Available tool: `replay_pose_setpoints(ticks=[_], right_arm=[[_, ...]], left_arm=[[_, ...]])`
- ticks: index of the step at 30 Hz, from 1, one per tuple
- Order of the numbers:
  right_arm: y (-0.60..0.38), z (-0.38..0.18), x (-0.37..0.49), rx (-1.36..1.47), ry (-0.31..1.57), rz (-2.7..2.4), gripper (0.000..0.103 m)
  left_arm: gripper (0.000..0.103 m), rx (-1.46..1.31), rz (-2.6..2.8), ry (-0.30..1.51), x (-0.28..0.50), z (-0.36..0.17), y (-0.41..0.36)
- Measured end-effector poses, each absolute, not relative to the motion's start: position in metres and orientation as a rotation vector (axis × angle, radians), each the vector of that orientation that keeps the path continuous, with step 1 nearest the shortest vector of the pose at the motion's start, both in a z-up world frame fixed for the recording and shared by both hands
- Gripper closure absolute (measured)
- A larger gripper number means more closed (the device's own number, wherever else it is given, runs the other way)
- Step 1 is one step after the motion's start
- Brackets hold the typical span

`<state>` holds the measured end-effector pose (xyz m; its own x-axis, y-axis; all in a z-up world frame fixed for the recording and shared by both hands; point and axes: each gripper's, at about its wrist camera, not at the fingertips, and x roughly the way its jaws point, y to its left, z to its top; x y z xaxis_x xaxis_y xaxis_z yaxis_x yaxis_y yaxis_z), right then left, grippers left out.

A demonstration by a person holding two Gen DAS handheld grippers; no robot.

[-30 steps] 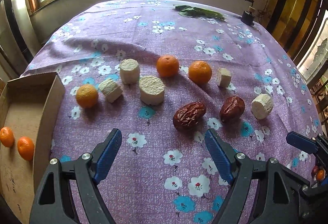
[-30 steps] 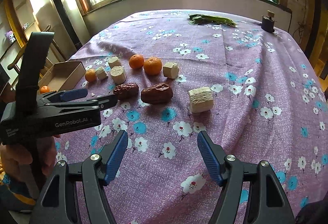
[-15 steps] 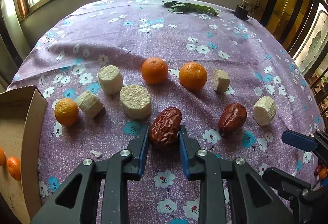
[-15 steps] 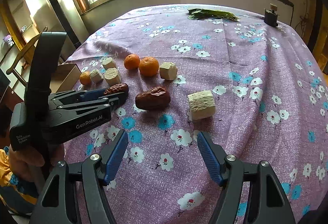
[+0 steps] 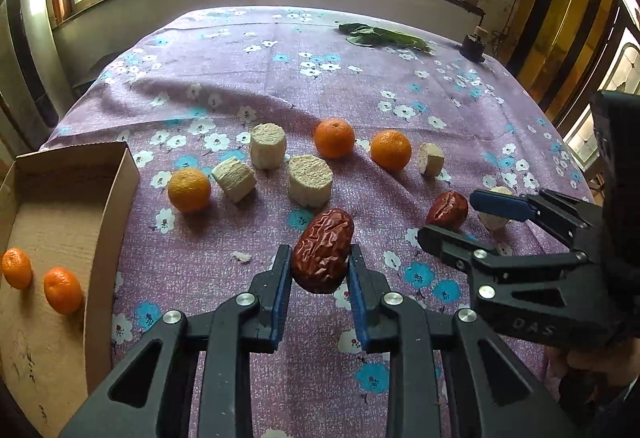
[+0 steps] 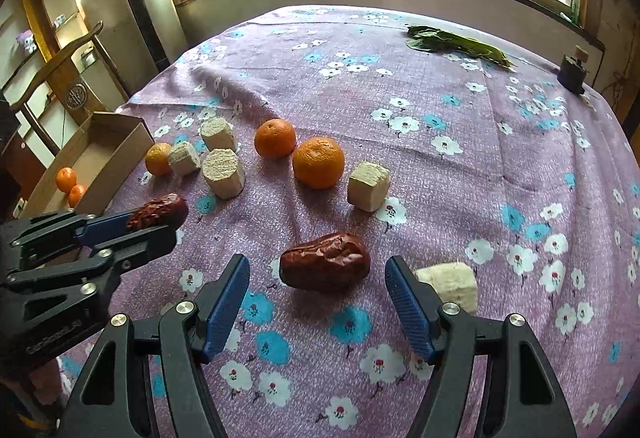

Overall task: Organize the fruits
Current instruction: 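Grasp a red date with the left gripper while the right gripper grasps another date, then carry both red dates over the cardboard tray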

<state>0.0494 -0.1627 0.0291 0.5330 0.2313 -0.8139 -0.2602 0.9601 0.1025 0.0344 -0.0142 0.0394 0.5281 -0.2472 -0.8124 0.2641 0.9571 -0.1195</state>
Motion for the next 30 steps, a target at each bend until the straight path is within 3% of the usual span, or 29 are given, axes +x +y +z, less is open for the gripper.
replay_pose_setpoints(ticks=[2,4,30], right_arm=[[-0.16,0.029,0.053,-0.055,0.964,0.296,0.029],[-0.159,0.028,0.053,-0.052,0.988,0.307,0.049],[-0.122,0.064,-0.025,-0.011,0.915,0.383,0.049]], left_arm=[[0.078,0.014,-0.309,0.971,0.033,0.04,-0.012],[0.078,0.014,-0.312,0.97,0.031,0.04,-0.011],[0.077,0.022,-0.198,0.894,-0.011,0.06,0.031]])
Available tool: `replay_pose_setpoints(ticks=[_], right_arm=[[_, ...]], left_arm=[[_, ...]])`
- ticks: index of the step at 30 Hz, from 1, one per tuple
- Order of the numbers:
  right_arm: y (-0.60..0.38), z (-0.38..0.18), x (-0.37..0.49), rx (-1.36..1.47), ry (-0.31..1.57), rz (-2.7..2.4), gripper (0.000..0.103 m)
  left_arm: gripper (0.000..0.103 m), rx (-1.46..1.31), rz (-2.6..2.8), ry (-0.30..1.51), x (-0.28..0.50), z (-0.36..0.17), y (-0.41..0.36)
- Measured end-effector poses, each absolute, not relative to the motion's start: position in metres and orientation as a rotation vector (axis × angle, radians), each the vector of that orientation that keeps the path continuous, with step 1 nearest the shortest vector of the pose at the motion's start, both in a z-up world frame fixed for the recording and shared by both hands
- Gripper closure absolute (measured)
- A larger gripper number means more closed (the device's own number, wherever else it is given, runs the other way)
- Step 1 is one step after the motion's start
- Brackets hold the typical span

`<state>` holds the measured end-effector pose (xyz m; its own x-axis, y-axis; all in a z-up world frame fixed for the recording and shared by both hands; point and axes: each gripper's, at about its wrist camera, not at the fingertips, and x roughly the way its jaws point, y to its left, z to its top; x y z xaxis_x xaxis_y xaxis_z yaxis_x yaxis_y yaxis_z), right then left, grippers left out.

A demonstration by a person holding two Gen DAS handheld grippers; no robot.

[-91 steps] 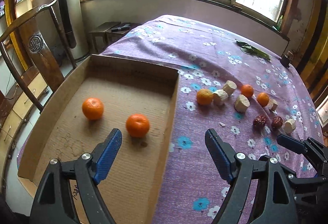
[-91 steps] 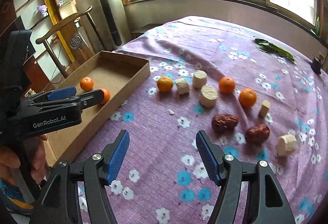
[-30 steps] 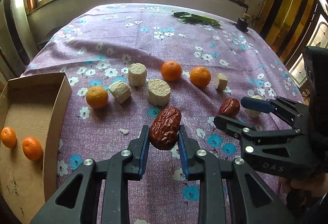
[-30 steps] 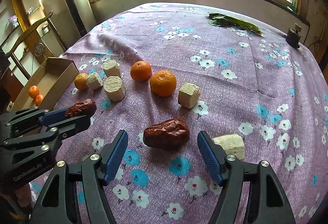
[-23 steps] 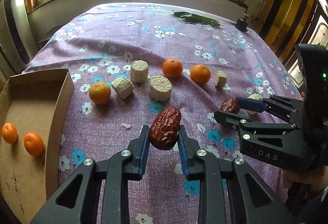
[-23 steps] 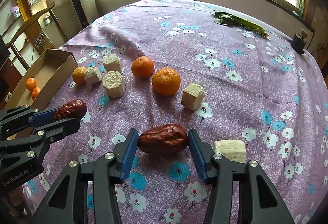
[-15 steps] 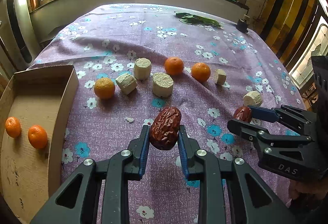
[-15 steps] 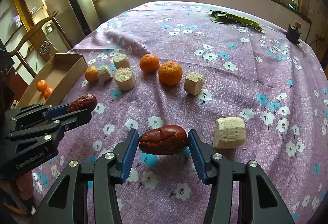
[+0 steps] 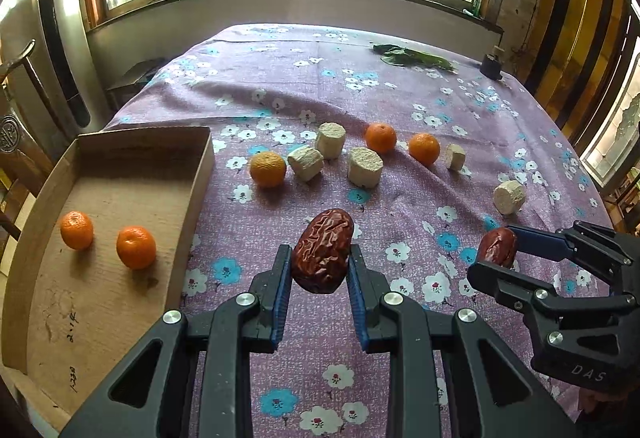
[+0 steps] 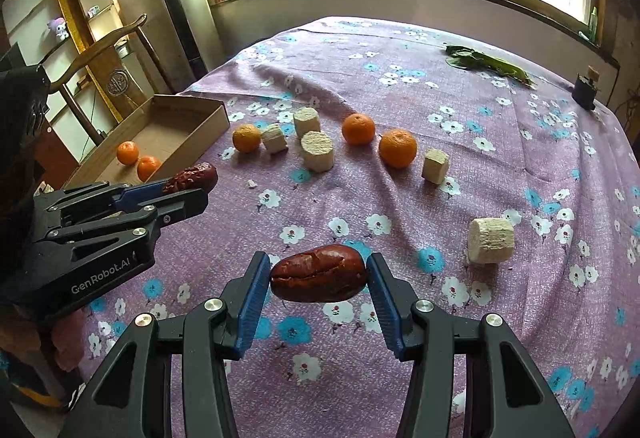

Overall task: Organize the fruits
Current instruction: 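Carry both red dates over the cardboard tray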

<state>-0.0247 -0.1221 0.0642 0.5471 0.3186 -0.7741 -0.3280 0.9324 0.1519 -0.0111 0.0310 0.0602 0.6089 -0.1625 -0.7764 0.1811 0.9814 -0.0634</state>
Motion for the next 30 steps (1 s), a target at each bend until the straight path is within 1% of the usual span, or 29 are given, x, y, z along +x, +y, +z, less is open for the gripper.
replay_pose_setpoints(ticks=[21,30], right_arm=[[-0.051,0.081,-0.031,-0.077,0.874,0.491,0.049],[0.003,0.086,-0.02,-0.127,0.861,0.597,0.049]], left_arm=[[0.077,-0.005,-0.059,0.844,-0.03,0.073,0.096],[0.077,-0.033,0.03,0.836,-0.027,0.076,0.145]])
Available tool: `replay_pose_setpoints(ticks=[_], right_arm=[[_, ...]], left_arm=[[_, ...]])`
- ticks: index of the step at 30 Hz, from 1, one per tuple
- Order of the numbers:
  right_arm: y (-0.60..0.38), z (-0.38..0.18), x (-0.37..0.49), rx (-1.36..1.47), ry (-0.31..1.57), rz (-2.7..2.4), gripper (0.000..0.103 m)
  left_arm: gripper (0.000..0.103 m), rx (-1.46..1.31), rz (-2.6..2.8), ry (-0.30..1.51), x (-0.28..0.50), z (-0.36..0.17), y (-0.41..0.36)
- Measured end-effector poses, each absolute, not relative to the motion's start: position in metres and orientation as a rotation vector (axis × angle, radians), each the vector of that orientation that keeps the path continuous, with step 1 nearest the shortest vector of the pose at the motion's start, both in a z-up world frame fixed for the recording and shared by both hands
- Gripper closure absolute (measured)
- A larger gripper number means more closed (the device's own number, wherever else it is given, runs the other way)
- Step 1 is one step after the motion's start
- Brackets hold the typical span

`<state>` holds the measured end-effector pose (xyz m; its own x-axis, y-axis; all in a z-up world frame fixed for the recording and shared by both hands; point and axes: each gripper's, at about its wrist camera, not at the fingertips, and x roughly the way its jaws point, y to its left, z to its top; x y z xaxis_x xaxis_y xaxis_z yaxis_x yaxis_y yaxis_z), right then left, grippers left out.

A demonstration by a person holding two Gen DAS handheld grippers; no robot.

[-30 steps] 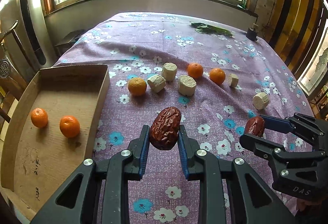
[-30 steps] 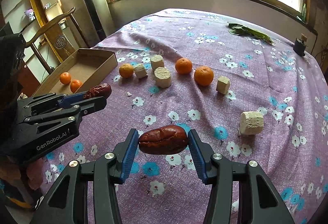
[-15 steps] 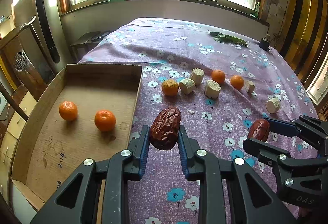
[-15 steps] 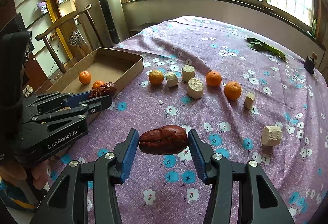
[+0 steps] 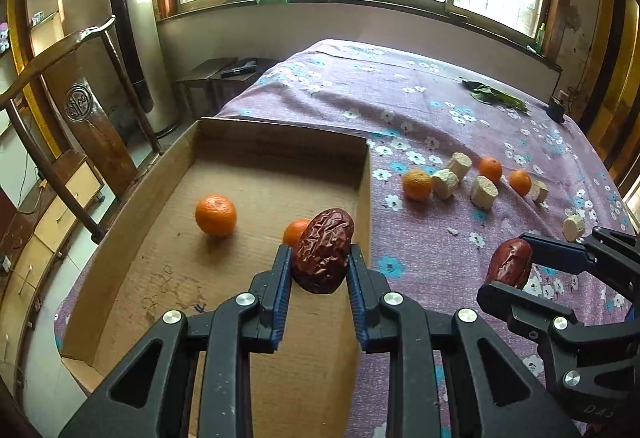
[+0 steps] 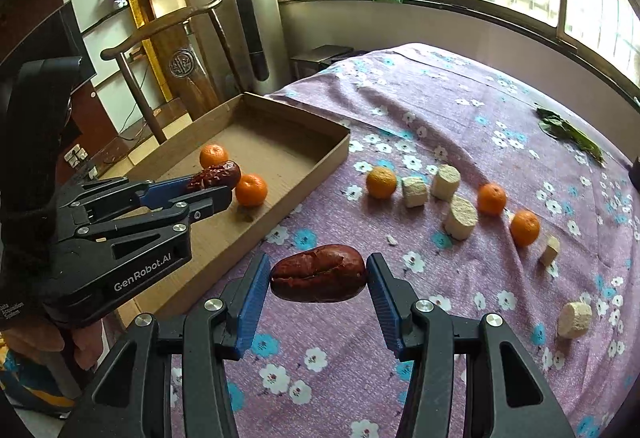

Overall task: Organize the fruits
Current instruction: 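Carry both red dates over the cardboard tray, then open both grippers to drop the dates in the tray and withdraw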

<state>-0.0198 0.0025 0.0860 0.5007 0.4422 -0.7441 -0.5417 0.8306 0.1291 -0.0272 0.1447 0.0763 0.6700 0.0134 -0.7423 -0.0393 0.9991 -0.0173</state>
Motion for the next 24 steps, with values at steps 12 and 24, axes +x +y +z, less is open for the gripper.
replay_pose_setpoints(ticks=[12,24], right_arm=[[0.075,0.072,0.006,-0.191,0.889,0.724,0.048],[0.119,0.041,0.007,-0.26,0.958,0.78,0.048]], left_arm=[[0.077,-0.091,0.159,0.882,-0.013,0.061,0.217],[0.077,-0.077,0.187,0.935,-0.007,0.043,0.231]])
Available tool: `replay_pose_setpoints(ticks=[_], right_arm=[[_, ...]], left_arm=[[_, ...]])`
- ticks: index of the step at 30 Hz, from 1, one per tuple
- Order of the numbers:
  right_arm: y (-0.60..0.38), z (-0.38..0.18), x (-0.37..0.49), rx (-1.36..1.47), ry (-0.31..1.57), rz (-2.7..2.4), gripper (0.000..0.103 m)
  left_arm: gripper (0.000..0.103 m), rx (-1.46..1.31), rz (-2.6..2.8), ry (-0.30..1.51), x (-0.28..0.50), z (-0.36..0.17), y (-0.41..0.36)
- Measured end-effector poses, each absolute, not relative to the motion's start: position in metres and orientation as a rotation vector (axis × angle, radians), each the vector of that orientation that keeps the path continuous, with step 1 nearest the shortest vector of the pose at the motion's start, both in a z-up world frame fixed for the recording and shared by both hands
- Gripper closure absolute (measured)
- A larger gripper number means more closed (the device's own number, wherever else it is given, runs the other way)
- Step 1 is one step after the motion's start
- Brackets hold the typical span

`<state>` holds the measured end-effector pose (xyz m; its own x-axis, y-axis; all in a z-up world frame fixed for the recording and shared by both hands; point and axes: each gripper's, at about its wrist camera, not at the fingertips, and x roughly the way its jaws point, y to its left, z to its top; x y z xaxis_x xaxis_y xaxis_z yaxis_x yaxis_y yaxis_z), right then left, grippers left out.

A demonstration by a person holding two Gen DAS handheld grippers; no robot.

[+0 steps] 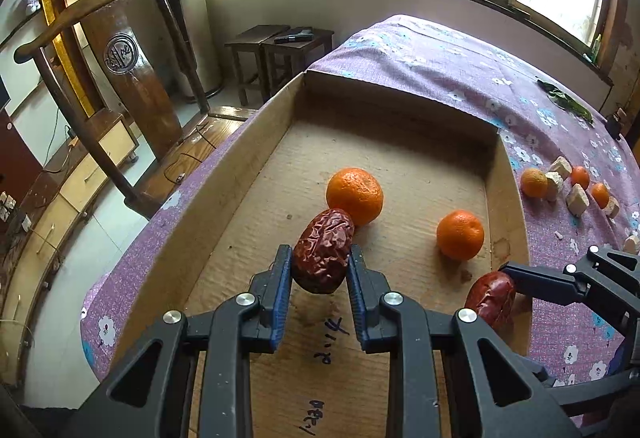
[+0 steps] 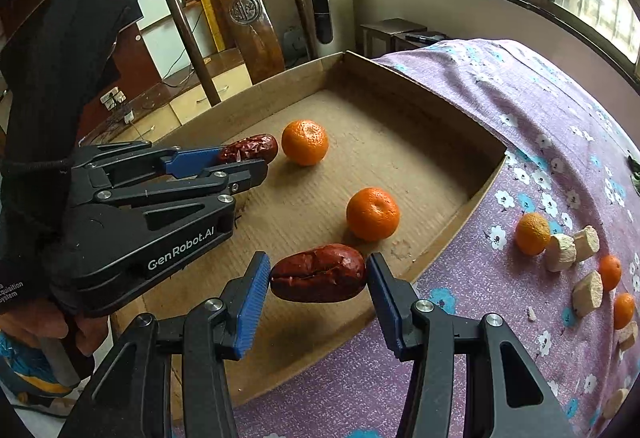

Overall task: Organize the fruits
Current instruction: 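Open both grippers to drop the dates in the tray and withdraw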

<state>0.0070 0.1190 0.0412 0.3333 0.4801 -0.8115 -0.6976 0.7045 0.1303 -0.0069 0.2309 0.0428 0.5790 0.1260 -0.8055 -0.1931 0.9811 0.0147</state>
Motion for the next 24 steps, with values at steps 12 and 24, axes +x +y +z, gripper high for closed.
replay_pose_setpoints(ticks=[12,24], right_arm=[[0.124,0.042,0.001,-0.251,0.948,0.787,0.03],[0.058,0.077,-0.013,-0.119,0.867,0.725,0.024]], left_arm=[[0.031,-0.126,0.214,0.948,-0.007,0.046,0.237],[0.017,-0.166,0.148,0.866,-0.023,0.073,0.212]])
